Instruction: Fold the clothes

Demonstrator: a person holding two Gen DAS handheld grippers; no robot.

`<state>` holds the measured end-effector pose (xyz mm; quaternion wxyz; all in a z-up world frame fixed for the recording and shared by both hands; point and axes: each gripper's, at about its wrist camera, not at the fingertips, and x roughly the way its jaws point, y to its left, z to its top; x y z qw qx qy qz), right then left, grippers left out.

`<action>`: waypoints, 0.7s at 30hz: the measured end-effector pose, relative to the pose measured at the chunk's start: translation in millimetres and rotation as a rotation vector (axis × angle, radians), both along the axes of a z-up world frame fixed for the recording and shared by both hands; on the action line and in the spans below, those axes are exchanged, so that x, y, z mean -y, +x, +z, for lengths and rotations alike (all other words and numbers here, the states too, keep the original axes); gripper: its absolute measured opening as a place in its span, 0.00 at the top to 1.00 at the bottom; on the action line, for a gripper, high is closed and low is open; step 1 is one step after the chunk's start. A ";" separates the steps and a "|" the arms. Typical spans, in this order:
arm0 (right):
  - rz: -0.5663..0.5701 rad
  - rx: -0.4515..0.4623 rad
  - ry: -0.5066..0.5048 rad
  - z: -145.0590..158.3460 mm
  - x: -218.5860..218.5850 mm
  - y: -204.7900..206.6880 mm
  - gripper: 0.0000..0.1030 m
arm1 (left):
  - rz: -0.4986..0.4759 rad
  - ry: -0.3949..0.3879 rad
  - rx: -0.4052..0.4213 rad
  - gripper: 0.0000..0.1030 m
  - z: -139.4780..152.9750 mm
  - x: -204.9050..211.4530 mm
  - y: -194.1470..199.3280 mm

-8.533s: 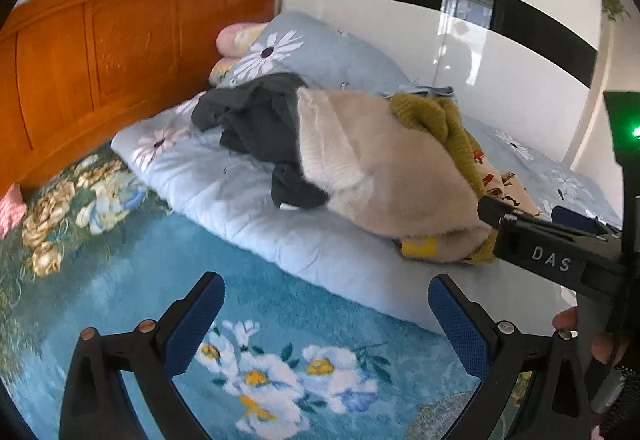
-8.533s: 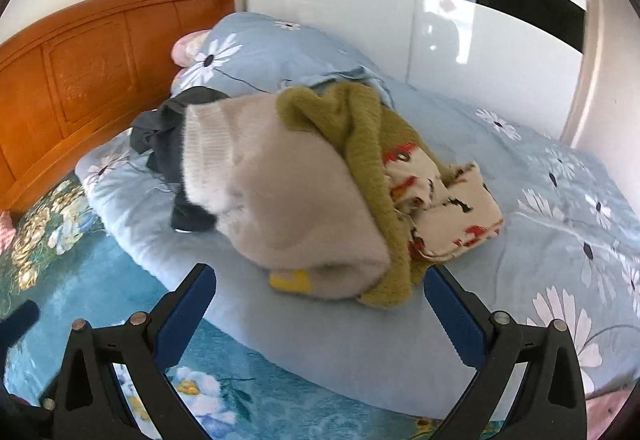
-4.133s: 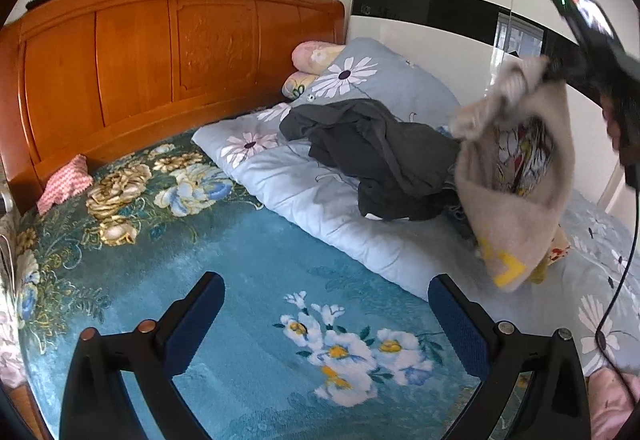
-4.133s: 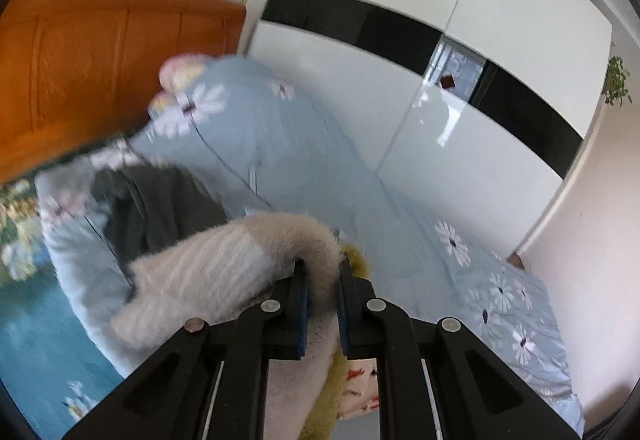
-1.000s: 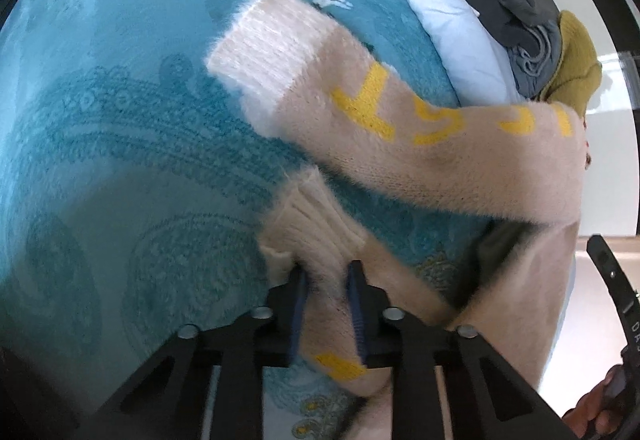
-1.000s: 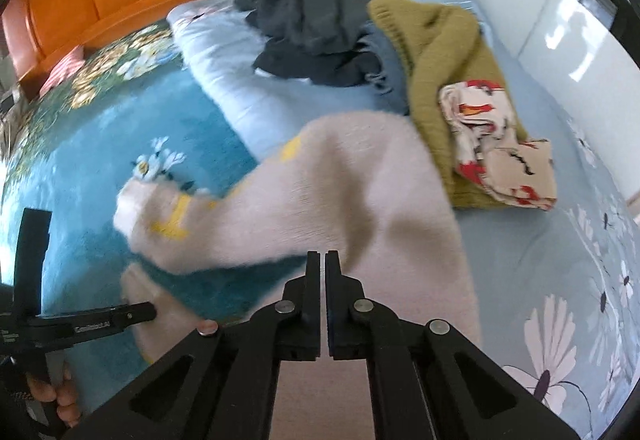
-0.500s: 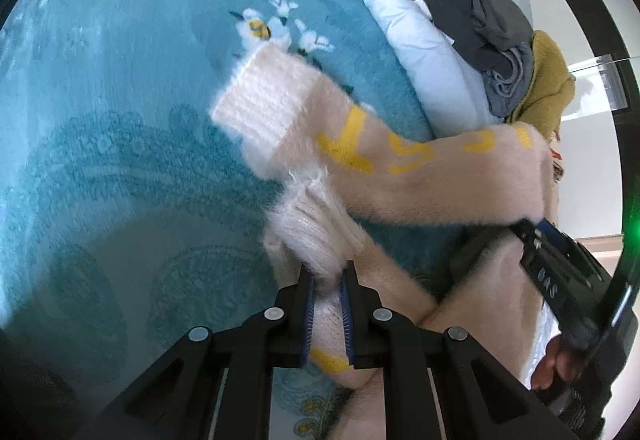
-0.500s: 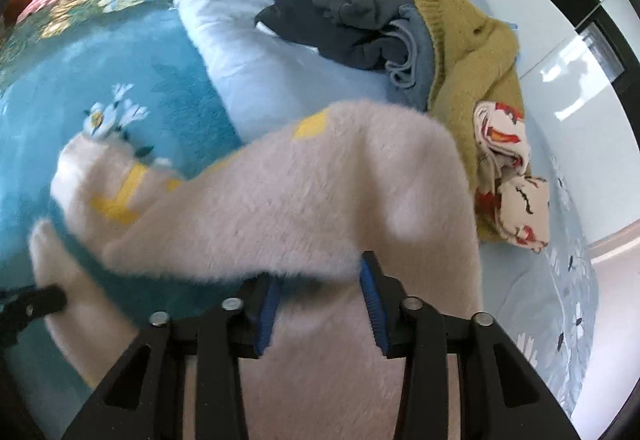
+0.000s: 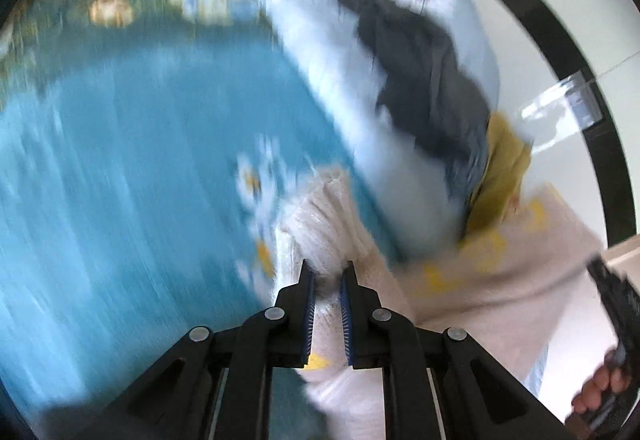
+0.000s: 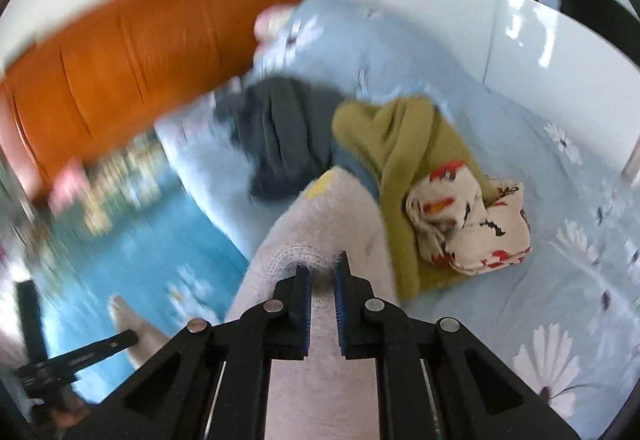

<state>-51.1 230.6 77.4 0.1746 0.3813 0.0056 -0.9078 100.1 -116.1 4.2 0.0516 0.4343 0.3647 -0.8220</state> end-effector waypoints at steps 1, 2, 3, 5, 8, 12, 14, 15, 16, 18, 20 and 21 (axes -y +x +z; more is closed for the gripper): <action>-0.008 -0.011 -0.056 10.8 -8.1 3.5 0.90 | 0.016 -0.019 -0.029 0.88 13.6 11.2 -1.9; -0.016 -0.020 -0.116 20.5 -16.0 6.8 0.90 | 0.035 -0.043 -0.060 0.88 28.4 24.2 -4.5; -0.024 -0.025 -0.180 28.3 -23.5 9.8 0.90 | 0.055 -0.071 -0.091 0.88 45.5 39.6 -3.0; -0.034 -0.026 -0.306 37.4 -41.4 17.9 0.90 | 0.091 -0.110 -0.144 0.88 72.0 65.7 2.2; -0.039 -0.034 -0.404 27.1 -65.0 39.2 0.90 | 0.149 -0.154 -0.237 0.88 109.2 108.7 14.7; -0.139 0.133 -0.398 -48.1 -92.3 56.3 0.92 | 0.197 -0.182 -0.245 0.88 113.2 152.4 29.2; -0.217 0.252 -0.394 -104.2 -104.7 68.9 0.95 | 0.207 -0.178 -0.215 0.88 93.2 162.6 29.3; -0.250 0.307 -0.398 -126.6 -110.7 75.2 0.97 | 0.208 -0.169 -0.187 0.88 78.0 165.3 30.6; -0.281 0.358 -0.400 -147.4 -116.3 81.5 0.97 | 0.209 -0.160 -0.158 0.88 63.0 167.1 31.8; -0.330 0.436 -0.386 -179.5 -123.9 94.1 0.98 | 0.212 -0.144 -0.086 0.88 31.1 166.2 33.3; -0.358 0.481 -0.366 -195.2 -129.2 102.5 0.98 | 0.224 -0.120 -0.019 0.88 0.3 167.3 36.4; -0.364 0.483 -0.364 -195.6 -131.3 104.6 0.98 | 0.237 -0.095 0.007 0.88 -13.6 168.5 39.7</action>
